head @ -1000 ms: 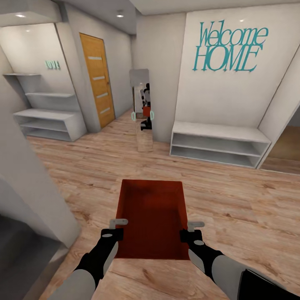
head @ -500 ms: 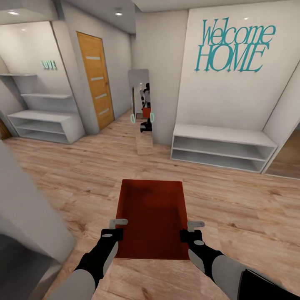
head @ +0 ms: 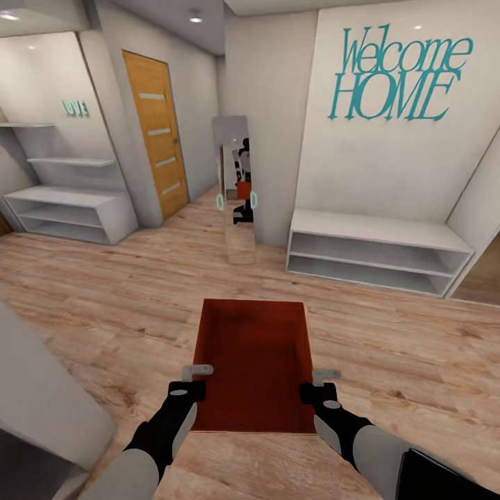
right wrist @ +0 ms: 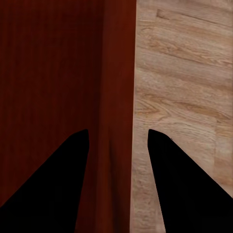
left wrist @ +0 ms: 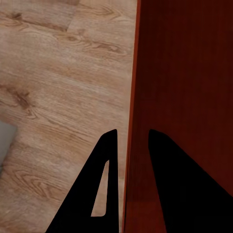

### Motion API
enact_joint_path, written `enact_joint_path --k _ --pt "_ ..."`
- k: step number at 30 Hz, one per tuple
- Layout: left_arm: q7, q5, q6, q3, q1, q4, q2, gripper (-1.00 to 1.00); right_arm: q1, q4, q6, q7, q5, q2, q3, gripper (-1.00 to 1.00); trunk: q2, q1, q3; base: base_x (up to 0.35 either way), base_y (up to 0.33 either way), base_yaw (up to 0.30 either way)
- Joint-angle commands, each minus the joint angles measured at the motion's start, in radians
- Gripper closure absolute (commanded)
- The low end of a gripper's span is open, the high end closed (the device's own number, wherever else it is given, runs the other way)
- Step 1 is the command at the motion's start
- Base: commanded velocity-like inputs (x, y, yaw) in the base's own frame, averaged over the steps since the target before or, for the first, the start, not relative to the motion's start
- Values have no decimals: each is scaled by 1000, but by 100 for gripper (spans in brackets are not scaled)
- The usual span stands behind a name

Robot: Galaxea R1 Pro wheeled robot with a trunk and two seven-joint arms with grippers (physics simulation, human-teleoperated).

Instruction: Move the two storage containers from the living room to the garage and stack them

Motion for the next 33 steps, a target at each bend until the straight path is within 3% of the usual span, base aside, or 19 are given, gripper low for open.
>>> enact_joint_path --k 1,25,33 --pt "6 -22 10 3 -1 -3 1 100 -1 4 -4 -4 -11 -4 -3 100 -2 1 -2 322 0 0" --pt "6 -22 10 3 -1 -3 1 100 -1 4 -4 -3 -11 -4 -3 100 -2 1 -2 322 0 2" --pt "6 -22 10 3 -1 -3 1 100 -1 4 -2 -3 -11 -4 -5 100 -2 1 -2 322 0 205"
